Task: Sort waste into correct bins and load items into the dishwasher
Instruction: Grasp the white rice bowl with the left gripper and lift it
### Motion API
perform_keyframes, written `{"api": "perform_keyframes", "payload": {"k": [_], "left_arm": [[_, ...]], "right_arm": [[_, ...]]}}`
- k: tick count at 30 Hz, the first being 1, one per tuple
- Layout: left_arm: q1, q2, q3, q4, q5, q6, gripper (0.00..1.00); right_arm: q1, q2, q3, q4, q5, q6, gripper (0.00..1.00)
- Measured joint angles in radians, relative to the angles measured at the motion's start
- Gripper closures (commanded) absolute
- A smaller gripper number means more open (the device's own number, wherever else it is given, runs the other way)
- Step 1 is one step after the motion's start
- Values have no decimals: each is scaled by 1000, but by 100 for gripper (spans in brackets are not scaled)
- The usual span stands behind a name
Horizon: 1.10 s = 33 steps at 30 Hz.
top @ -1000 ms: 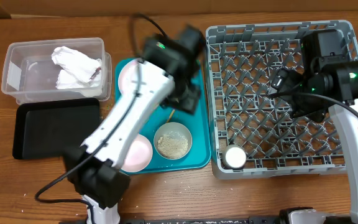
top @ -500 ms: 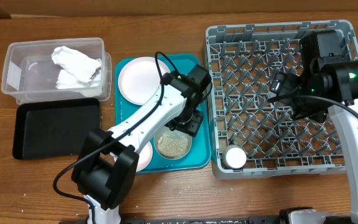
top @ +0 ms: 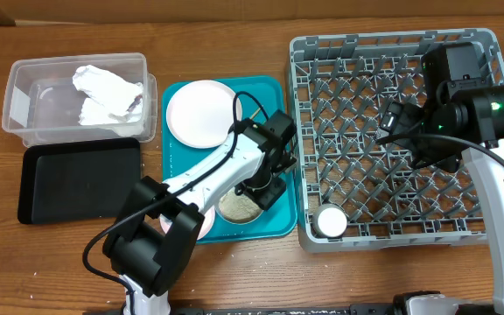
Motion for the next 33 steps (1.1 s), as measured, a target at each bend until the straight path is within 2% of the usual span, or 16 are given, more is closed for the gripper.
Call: {"api": "perform_keyframes", "payload": {"k": [4,12,19,25,29,33], "left_arm": [[-1,0,-14,6,4,16,72],[-1,0,-15,3,-3,-7,96],[-1,-1,84,-69,-26,-85,96],[11,2,318,-227,-23,-178,96],[71,1,460,-336,-23,-249,96],[197,-15,486,-397,-22,-293,96]], "right_arm": [[0,0,0,0,0,0,8],[0,0,0,3,0,0,8],[0,0,0,8,0,0,8],[0,0,0,10,-1,0,8],[0,0,0,13,0,0,7],[0,0,0,14,0,-1,7]]}}
